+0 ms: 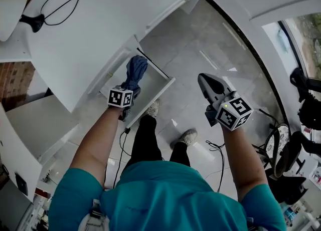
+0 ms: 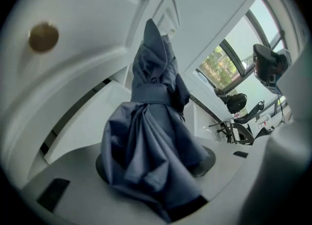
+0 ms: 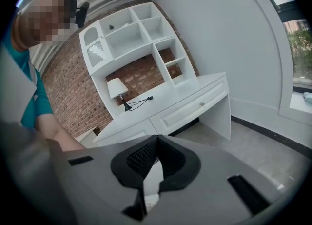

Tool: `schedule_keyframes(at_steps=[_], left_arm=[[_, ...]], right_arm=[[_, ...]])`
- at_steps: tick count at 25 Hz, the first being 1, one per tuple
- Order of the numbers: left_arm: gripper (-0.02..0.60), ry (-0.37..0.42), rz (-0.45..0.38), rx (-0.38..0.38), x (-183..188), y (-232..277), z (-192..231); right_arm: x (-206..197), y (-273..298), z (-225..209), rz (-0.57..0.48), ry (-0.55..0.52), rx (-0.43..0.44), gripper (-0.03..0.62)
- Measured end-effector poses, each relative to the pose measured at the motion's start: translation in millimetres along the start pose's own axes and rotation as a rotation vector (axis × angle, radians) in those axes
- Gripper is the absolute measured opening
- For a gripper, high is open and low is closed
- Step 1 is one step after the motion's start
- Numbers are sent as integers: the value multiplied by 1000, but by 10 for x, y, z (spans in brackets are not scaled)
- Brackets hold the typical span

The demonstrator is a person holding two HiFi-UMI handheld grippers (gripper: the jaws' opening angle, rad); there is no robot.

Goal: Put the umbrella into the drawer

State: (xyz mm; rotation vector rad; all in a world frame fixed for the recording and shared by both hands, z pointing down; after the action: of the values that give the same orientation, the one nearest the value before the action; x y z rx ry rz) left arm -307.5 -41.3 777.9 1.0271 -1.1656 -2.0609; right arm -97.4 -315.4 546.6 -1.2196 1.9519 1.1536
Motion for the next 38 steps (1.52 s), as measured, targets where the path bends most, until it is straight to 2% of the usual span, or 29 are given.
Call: schedule_keyframes(at_steps=[8,15,23,26,32,38], left_arm=[[222,-71,105,61,-348,708,374],[222,-64,128,89,-404,1038,558],[225,-50,136,125,-437,1227,703],[229,-72,137,149,-459,1256,744],[233,-104,131,139,-509,1341,804],[245,-97,86,162,-352,1339,842]], right_arm=[[-374,247,-156,62,11,16,21],[-677,290,-360,66,54,-12,21],[-830,395,-341,79,55,-8,21],[-874,419,-289,92,50,-1,21],[-971,415,-240,105,59,-4,21],[-1014,391,-205,117,63,-2,21]])
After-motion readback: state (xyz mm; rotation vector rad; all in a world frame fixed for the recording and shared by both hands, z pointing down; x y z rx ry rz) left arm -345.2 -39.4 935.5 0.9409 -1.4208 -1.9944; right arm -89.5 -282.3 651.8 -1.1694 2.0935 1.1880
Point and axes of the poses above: the fingertips, and each gripper's own axes: y forward along the fingers, z to its left, x out of its top, the point moved 9 cm from there along -y, backward along the fingers, and after that the axes turned 7 degrees about x, right-handed, at the moved point
